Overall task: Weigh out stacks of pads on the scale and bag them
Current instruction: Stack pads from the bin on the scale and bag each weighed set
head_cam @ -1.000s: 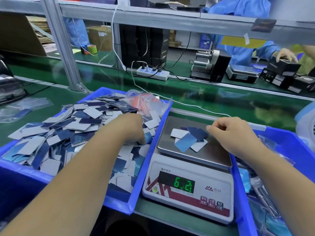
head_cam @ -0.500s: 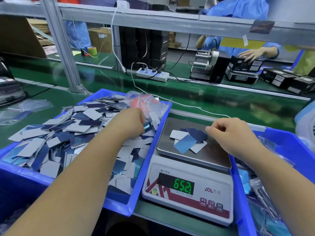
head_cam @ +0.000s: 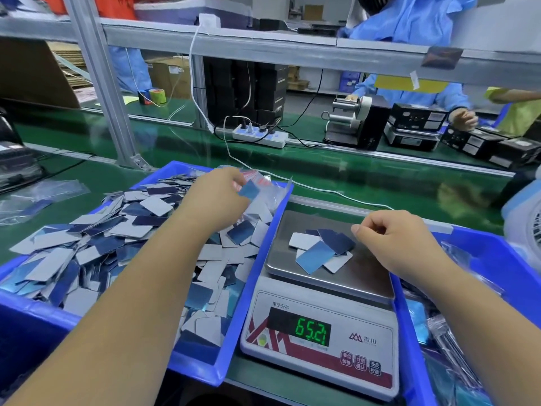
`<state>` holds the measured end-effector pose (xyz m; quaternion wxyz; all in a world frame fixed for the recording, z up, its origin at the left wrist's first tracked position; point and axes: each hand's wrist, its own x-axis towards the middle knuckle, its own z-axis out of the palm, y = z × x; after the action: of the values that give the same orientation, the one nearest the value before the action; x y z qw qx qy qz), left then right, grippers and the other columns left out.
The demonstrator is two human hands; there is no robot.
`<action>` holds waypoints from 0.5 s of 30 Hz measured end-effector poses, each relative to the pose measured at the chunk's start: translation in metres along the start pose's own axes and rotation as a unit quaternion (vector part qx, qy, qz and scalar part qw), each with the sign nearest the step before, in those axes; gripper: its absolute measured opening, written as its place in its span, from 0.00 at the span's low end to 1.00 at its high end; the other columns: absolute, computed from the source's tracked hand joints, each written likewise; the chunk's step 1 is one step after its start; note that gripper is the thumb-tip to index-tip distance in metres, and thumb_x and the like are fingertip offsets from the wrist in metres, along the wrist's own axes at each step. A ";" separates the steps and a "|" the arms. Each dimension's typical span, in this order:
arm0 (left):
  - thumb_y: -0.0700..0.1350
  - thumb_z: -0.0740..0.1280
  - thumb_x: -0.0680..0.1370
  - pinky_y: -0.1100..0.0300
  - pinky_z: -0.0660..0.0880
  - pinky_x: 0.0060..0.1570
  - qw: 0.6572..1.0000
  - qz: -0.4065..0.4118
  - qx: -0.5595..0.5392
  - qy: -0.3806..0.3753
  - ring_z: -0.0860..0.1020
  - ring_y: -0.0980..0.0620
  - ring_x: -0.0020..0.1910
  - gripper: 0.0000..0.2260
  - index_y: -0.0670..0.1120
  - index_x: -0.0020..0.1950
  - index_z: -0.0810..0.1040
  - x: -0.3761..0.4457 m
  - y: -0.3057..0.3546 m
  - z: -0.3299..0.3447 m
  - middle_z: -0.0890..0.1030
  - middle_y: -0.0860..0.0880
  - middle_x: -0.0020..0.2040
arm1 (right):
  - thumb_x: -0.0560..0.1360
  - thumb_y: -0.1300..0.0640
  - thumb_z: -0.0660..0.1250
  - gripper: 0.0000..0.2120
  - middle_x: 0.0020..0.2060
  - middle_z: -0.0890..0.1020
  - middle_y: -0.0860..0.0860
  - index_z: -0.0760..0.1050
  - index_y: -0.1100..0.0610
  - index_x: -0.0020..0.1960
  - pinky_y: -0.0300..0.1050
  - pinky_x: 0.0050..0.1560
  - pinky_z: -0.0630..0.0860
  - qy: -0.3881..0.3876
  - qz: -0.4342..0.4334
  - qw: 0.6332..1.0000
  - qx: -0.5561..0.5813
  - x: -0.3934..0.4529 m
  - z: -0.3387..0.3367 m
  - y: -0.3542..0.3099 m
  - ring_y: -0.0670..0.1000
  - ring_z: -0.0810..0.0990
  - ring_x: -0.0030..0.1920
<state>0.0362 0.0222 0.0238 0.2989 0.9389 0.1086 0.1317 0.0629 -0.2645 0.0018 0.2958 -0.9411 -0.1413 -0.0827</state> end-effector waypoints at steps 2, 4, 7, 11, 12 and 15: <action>0.44 0.70 0.76 0.62 0.69 0.28 0.991 0.024 -0.127 -0.047 0.74 0.59 0.27 0.10 0.56 0.53 0.75 -0.005 0.016 0.006 0.81 0.53 0.40 | 0.76 0.50 0.67 0.16 0.24 0.76 0.40 0.75 0.54 0.31 0.40 0.30 0.64 0.013 0.003 1.000 0.006 0.000 -0.001 0.000 0.44 0.71 0.27; 0.43 0.71 0.75 0.68 0.68 0.24 0.969 0.050 -0.209 -0.121 0.70 0.57 0.25 0.10 0.55 0.52 0.74 -0.013 0.034 0.018 0.80 0.52 0.35 | 0.76 0.51 0.67 0.17 0.23 0.75 0.40 0.74 0.54 0.30 0.41 0.30 0.63 0.025 0.005 1.000 0.010 0.000 -0.002 0.000 0.45 0.70 0.27; 0.44 0.71 0.76 0.65 0.72 0.28 0.956 0.101 -0.195 -0.194 0.73 0.57 0.27 0.08 0.55 0.48 0.74 -0.022 0.052 0.041 0.80 0.55 0.34 | 0.76 0.52 0.67 0.17 0.22 0.74 0.41 0.74 0.54 0.30 0.42 0.30 0.64 0.028 0.014 0.999 0.009 0.001 -0.003 0.001 0.46 0.71 0.28; 0.49 0.71 0.75 0.65 0.70 0.36 0.968 0.153 -0.088 -0.181 0.74 0.68 0.34 0.04 0.55 0.48 0.77 -0.023 0.055 0.058 0.78 0.59 0.38 | 0.76 0.51 0.67 0.17 0.22 0.74 0.39 0.74 0.55 0.30 0.41 0.30 0.64 0.028 0.018 0.999 -0.002 0.002 -0.002 0.002 0.46 0.72 0.30; 0.51 0.71 0.75 0.67 0.69 0.36 0.969 0.158 -0.066 -0.176 0.74 0.70 0.36 0.04 0.56 0.48 0.78 -0.023 0.054 0.059 0.78 0.60 0.40 | 0.76 0.51 0.67 0.17 0.22 0.74 0.39 0.74 0.54 0.30 0.41 0.30 0.63 0.027 0.017 0.999 -0.003 0.002 -0.003 0.002 0.46 0.72 0.30; 0.54 0.69 0.77 0.64 0.70 0.48 0.969 0.174 -0.011 -0.177 0.74 0.63 0.49 0.08 0.55 0.55 0.81 -0.020 0.051 0.060 0.76 0.57 0.50 | 0.76 0.51 0.67 0.17 0.22 0.75 0.42 0.75 0.54 0.30 0.41 0.29 0.64 0.019 0.012 1.000 -0.001 0.002 -0.003 0.002 0.46 0.72 0.29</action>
<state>0.0422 -0.0560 0.0030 0.2958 0.9485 -0.1124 0.0143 0.0650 -0.2676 0.0033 0.2986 -0.9412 -0.1247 -0.0974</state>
